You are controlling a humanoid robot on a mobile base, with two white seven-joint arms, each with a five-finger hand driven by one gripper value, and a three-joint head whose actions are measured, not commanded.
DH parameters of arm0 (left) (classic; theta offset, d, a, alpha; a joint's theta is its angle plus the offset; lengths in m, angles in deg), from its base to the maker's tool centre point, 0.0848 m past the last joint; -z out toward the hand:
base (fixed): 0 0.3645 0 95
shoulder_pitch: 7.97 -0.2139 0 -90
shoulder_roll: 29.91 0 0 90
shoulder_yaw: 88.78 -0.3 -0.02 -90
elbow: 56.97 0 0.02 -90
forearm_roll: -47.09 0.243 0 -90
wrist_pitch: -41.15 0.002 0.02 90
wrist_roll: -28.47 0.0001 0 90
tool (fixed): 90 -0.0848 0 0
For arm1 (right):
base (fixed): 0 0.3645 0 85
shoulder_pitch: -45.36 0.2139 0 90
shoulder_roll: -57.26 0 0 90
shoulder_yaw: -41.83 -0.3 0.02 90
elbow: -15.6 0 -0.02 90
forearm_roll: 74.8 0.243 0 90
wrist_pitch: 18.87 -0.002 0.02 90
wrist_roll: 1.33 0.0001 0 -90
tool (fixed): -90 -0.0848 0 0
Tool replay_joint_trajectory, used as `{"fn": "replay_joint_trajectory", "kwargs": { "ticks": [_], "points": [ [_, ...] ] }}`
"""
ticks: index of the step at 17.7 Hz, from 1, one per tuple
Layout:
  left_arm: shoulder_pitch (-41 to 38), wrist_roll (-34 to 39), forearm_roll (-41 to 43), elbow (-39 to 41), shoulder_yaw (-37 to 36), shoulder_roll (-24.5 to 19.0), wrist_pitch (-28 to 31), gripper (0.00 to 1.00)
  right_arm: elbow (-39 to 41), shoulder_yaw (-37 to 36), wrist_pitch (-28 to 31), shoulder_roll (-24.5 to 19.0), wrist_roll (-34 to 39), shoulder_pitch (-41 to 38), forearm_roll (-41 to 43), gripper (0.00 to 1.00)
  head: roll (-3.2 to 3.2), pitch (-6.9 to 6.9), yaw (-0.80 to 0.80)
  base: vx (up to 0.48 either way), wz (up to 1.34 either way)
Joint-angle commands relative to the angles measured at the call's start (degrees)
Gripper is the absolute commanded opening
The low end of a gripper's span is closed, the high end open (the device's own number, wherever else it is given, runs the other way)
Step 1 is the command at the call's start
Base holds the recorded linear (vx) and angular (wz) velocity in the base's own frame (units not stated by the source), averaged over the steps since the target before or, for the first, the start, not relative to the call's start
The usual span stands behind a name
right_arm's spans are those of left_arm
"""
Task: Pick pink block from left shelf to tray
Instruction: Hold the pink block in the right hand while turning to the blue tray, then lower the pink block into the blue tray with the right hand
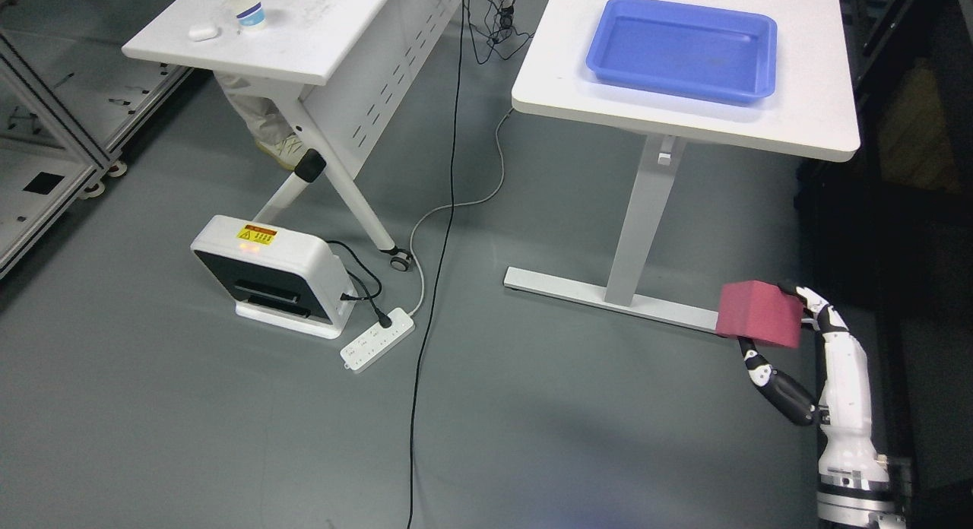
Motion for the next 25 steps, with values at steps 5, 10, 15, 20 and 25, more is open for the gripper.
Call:
{"fn": "replay_joint_trajectory", "kwargs": {
  "ticks": [5, 10, 15, 20, 25],
  "points": [
    [-0.5, 0.0, 0.1, 0.0, 0.0, -1.0, 0.0, 1.0, -0.1, 0.1, 0.1, 1.6, 0.0, 0.0, 0.0, 0.07, 0.0, 0.0, 0.0, 0.347, -0.16],
    [-0.5, 0.0, 0.1, 0.0, 0.0, -1.0, 0.0, 1.0, -0.1, 0.1, 0.1, 1.6, 0.1, 0.0, 0.0, 0.07, 0.0, 0.0, 0.0, 0.382, -0.06],
    [-0.5, 0.0, 0.1, 0.0, 0.0, -1.0, 0.0, 1.0, -0.1, 0.1, 0.0, 1.6, 0.1, 0.0, 0.0, 0.07, 0.0, 0.0, 0.0, 0.379, 0.05],
    [-0.5, 0.0, 0.1, 0.0, 0.0, -1.0, 0.0, 1.0, -0.2, 0.1, 0.0, 1.7, 0.1, 0.0, 0.0, 0.07, 0.0, 0.0, 0.0, 0.378, 0.01],
    [-0.5, 0.0, 0.1, 0.0, 0.0, -1.0, 0.0, 1.0, -0.3, 0.2, 0.1, 1.8, 0.6, 0.0, -0.4, 0.08, 0.0, 0.0, 0.0, 0.318, -0.02]
  ]
}}
